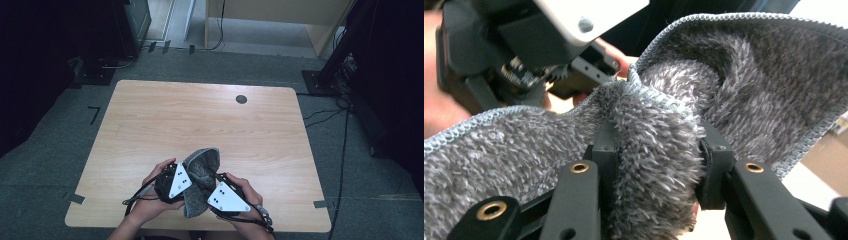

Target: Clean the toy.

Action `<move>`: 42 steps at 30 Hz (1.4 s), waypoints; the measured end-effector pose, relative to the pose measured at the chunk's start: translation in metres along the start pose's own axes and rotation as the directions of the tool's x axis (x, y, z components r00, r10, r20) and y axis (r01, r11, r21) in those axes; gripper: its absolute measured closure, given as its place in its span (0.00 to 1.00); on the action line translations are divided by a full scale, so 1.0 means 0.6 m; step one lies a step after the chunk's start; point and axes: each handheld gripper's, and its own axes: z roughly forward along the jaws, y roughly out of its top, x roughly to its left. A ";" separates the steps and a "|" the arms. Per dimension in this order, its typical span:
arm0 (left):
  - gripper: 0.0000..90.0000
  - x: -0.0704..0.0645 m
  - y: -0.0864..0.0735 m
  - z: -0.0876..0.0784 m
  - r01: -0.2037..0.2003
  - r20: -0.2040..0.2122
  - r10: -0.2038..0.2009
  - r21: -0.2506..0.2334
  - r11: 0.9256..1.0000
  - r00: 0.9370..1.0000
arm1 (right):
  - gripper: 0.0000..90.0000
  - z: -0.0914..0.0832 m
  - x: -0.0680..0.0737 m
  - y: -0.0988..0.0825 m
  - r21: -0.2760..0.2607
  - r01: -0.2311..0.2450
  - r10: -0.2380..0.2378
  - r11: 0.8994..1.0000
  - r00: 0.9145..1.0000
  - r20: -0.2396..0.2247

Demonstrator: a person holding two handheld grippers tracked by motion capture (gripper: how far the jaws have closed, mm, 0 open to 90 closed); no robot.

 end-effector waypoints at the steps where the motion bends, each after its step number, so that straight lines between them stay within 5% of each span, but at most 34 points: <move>1: 0.38 0.000 0.002 0.000 -0.004 -0.003 0.004 0.015 1.000 1.000 | 0.70 0.001 0.000 -0.001 -0.001 0.021 -0.021 1.000 1.000 -0.003; 4: 0.38 0.000 0.004 0.002 -0.013 -0.014 0.014 0.044 0.999 1.000 | 0.70 0.006 0.003 -0.003 0.017 0.115 -0.115 0.993 0.993 0.005; 7: 0.38 0.000 0.004 0.001 -0.014 -0.021 0.015 0.032 0.999 1.000 | 0.69 0.006 0.002 -0.005 0.023 0.143 -0.143 0.989 0.989 0.020; 9: 0.38 0.004 0.005 -0.003 0.007 -0.016 -0.007 0.015 1.000 1.000 | 0.68 0.005 -0.008 -0.007 0.008 0.101 -0.101 0.995 0.995 0.024; 10: 0.38 0.007 0.005 -0.005 0.013 -0.019 -0.013 0.012 1.000 1.000 | 0.68 0.001 -0.020 -0.010 0.010 0.036 -0.036 0.999 0.999 0.030; 15: 0.38 0.010 0.000 -0.005 0.022 -0.012 -0.022 0.009 1.000 1.000 | 0.69 -0.003 -0.026 -0.011 0.028 -0.034 0.032 0.999 0.997 0.070; 17: 0.38 0.009 0.000 -0.004 0.024 -0.009 -0.024 -0.004 1.000 1.000 | 0.69 -0.003 -0.026 -0.010 0.026 -0.039 0.037 0.999 0.997 0.065; 19: 0.38 0.011 0.000 -0.006 0.033 -0.001 -0.033 -0.017 0.999 0.999 | 0.69 -0.004 -0.032 -0.012 0.009 -0.091 0.090 0.996 0.995 0.051; 21: 0.38 0.012 0.000 -0.007 0.038 0.002 -0.038 -0.025 0.999 0.999 | 0.69 -0.008 -0.042 -0.015 -0.003 -0.167 0.167 0.986 0.984 0.066; 23: 0.38 0.012 -0.001 -0.007 0.040 0.005 -0.040 -0.031 0.999 0.999 | 0.69 -0.011 -0.050 -0.018 0.017 -0.178 0.174 0.984 0.975 0.139; 25: 0.38 0.012 0.000 -0.007 0.039 0.008 -0.039 -0.034 0.999 0.999 | 0.69 -0.017 -0.056 -0.020 -0.007 -0.209 0.208 0.978 0.968 0.144; 27: 0.38 0.010 0.000 -0.008 0.033 0.011 -0.033 -0.048 0.998 0.999 | 0.69 -0.021 -0.056 -0.017 -0.038 -0.223 0.226 0.974 0.966 0.126; 30: 0.38 0.010 0.000 -0.015 0.026 0.040 -0.022 -0.100 0.995 0.999 | 0.69 -0.023 -0.053 -0.010 -0.025 -0.211 0.213 0.977 0.963 0.164; 31: 0.38 0.011 0.000 -0.018 0.034 0.056 -0.027 -0.120 0.992 0.998 | 0.69 -0.024 -0.060 -0.012 -0.027 -0.234 0.235 0.972 0.957 0.172; 34: 0.38 0.018 -0.001 -0.028 0.059 0.100 -0.042 -0.168 0.984 0.994 | 0.69 -0.029 -0.091 -0.038 -0.035 -0.343 0.342 0.939 0.915 0.213; 35: 0.38 0.021 -0.002 -0.031 0.066 0.118 -0.045 -0.183 0.981 0.992 | 0.69 -0.028 -0.100 -0.049 -0.018 -0.357 0.351 0.934 0.907 0.231; 36: 0.38 0.023 -0.003 -0.034 0.071 0.135 -0.044 -0.201 0.977 0.990 | 0.69 -0.026 -0.107 -0.059 -0.002 -0.367 0.359 0.930 0.906 0.224; 37: 0.38 0.024 -0.004 -0.037 0.076 0.149 -0.044 -0.217 0.973 0.988 | 0.70 -0.022 -0.114 -0.072 -0.027 -0.397 0.397 0.918 0.908 0.136; 39: 0.38 0.026 -0.005 -0.040 0.086 0.175 -0.044 -0.237 0.968 0.984 | 0.70 -0.020 -0.115 -0.075 -0.049 -0.415 0.418 0.909 0.903 0.098; 42: 0.38 0.028 -0.006 -0.037 0.097 0.172 -0.058 -0.228 0.969 0.983 | 0.72 -0.014 -0.115 -0.081 -0.094 -0.441 0.439 0.893 0.898 -0.034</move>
